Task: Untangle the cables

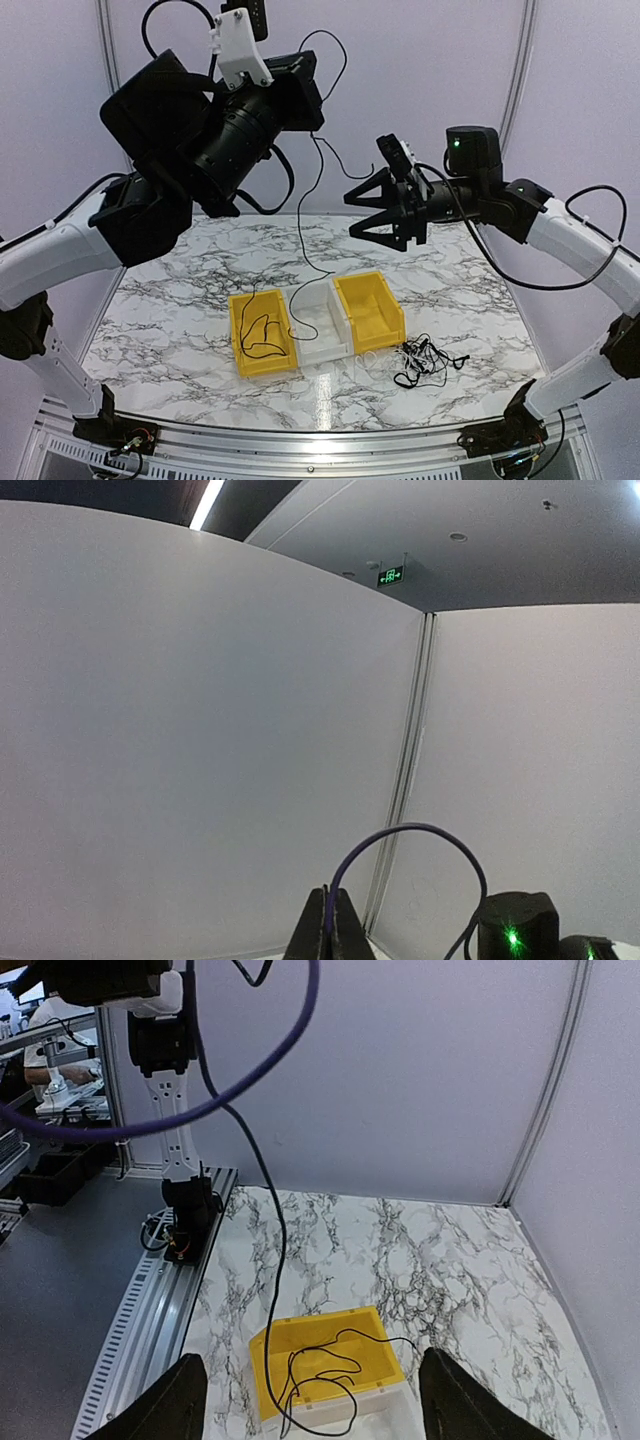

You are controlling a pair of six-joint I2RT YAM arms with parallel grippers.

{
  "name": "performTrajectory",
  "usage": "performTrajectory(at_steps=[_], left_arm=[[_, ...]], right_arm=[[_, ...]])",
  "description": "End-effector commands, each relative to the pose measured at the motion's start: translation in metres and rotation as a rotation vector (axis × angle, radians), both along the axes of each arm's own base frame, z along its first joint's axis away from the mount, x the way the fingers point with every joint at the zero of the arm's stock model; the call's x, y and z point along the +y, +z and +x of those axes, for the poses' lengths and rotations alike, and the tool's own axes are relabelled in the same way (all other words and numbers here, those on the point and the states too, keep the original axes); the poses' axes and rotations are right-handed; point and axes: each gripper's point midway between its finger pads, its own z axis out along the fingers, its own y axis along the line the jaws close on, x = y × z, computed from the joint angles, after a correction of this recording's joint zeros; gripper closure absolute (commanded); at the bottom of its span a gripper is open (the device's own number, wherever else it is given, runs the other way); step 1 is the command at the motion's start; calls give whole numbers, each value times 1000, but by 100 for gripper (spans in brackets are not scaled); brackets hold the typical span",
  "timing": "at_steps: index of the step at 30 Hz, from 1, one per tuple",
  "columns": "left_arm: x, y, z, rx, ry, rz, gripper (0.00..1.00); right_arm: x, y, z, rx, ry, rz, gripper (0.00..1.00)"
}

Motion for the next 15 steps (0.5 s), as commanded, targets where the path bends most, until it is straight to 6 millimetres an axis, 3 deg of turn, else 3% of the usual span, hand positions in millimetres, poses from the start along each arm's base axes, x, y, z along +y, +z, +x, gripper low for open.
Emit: performTrajectory(at_steps=[1, 7, 12, 15], left_arm=[[25, 16, 3, -6, 25, -207, 100], [30, 20, 4, -12, 22, -273, 100], [32, 18, 6, -11, 31, -277, 100], [35, 15, 8, -5, 33, -285, 100]], right_arm=[[18, -5, -7, 33, 57, 28, 27], [40, -32, -11, 14, 60, -20, 27], [46, -51, -18, 15, 74, -51, 29], [49, -58, -24, 25, 95, -55, 39]])
